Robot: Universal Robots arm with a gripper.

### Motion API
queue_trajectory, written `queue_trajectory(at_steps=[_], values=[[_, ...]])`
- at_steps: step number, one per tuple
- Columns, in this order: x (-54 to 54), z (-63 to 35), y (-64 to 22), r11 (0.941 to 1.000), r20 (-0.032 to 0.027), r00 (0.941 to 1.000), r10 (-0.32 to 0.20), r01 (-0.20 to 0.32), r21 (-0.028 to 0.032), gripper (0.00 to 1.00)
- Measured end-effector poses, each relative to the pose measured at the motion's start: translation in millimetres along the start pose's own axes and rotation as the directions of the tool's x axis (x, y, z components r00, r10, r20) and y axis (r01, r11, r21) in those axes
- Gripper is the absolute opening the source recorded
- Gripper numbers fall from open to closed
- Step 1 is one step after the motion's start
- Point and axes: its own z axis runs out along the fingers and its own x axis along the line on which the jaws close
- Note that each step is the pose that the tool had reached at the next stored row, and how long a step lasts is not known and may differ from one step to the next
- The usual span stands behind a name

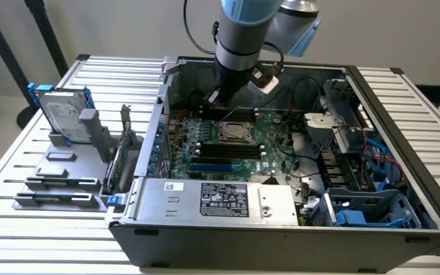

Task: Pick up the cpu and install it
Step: 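Install the first cpu locking lever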

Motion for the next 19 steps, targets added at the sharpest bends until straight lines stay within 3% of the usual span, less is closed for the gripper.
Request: queue_trajectory(at_steps=[1,4,5,7,14,19], values=[[-0.3,0.4,-0.1,1.0,0.0001,1.0,-0.002,0.002,-0.0082,0.11],[-0.8,1.3,-0.2,0.9994,0.0078,0.9999,-0.007,0.007,-0.0333,0.11],[-1.3,2.5,0.0,0.9993,0.0072,0.9999,-0.008,0.008,-0.0364,0.11],[-3.6,5.6,-0.8,0.9991,0.0042,0.9999,-0.01,0.01,-0.0406,0.11],[-12.2,16.2,-4.8,0.9988,-0.0035,0.9999,-0.014,0.014,-0.0461,0.11],[-12.6,22.4,-4.5,0.9986,-0.0094,0.9998,-0.017,0.016,-0.0501,0.11]])
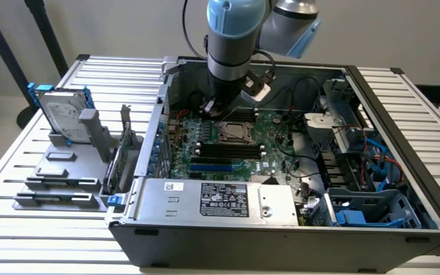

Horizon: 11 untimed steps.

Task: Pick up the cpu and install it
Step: 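Install the first cpu locking lever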

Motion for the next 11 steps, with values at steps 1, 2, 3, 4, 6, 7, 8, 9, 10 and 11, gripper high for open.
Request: queue_trajectory(at_steps=[1,2,3,4,6,7,8,9,10,11], values=[[0.6,1.0,-0.5,1.0,-0.0004,1.0,0.0,0.0,-0.0004,0.11],[1.3,2.0,-1.2,1.0,-0.0008,1.0,0.0,0.0,-0.0004,0.11],[1.8,3.0,-1.8,1.0,-0.0009,1.0,0.0,0.0,-0.0006,0.11],[2.2,4.2,-2.2,1.0,-0.0012,1.0,0.0,0.0,-0.0008,0.11],[2.2,6.6,-2.3,1.0,-0.002,1.0,-0.001,0.001,-0.0015,0.11],[2.0,7.8,-2.1,1.0,-0.0023,1.0,-0.001,0.001,-0.002,0.11],[1.8,9.0,-2.0,1.0,-0.0028,1.0,-0.001,0.001,-0.0027,0.11],[1.5,10.4,-1.8,1.0,-0.0034,1.0,-0.002,0.002,-0.0034,0.11],[1.3,11.7,-1.7,1.0,-0.004,1.0,-0.002,0.002,-0.004,0.11],[1.1,13.0,-1.6,1.0,-0.0045,1.0,-0.002,0.002,-0.0046,0.11]])
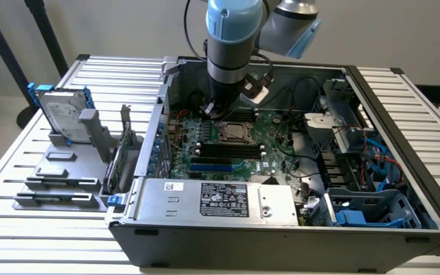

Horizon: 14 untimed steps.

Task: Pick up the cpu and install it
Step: 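Install the first cpu locking lever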

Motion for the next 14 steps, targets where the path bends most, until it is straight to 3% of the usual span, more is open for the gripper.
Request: queue_trajectory(at_steps=[10,14], values=[[0.8,7.5,-0.8,1.0,-0.0049,1.0,-0.003,0.003,-0.0058,0.11],[1.2,8.3,-1.1,0.9999,-0.003,1.0,-0.003,0.003,-0.0098,0.11]])
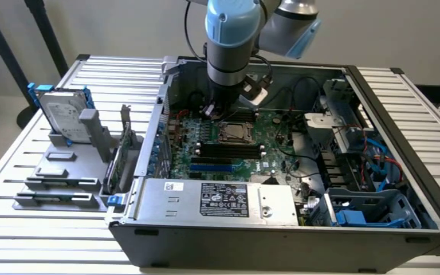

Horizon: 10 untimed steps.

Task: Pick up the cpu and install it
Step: 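Install the first cpu locking lever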

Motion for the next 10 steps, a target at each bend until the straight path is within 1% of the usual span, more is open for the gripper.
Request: queue_trajectory(at_steps=[3,4,10], values=[[0.2,0.3,-0.2,1.0,0.0074,1.0,0.0,0.0,-0.008,0.11],[0.3,0.5,-0.3,1.0,0.009,1.0,0.0,0.0,-0.0099,0.11],[0.9,2.2,-0.9,0.9999,0.0095,1.0,-0.001,0.001,-0.0122,0.11]])
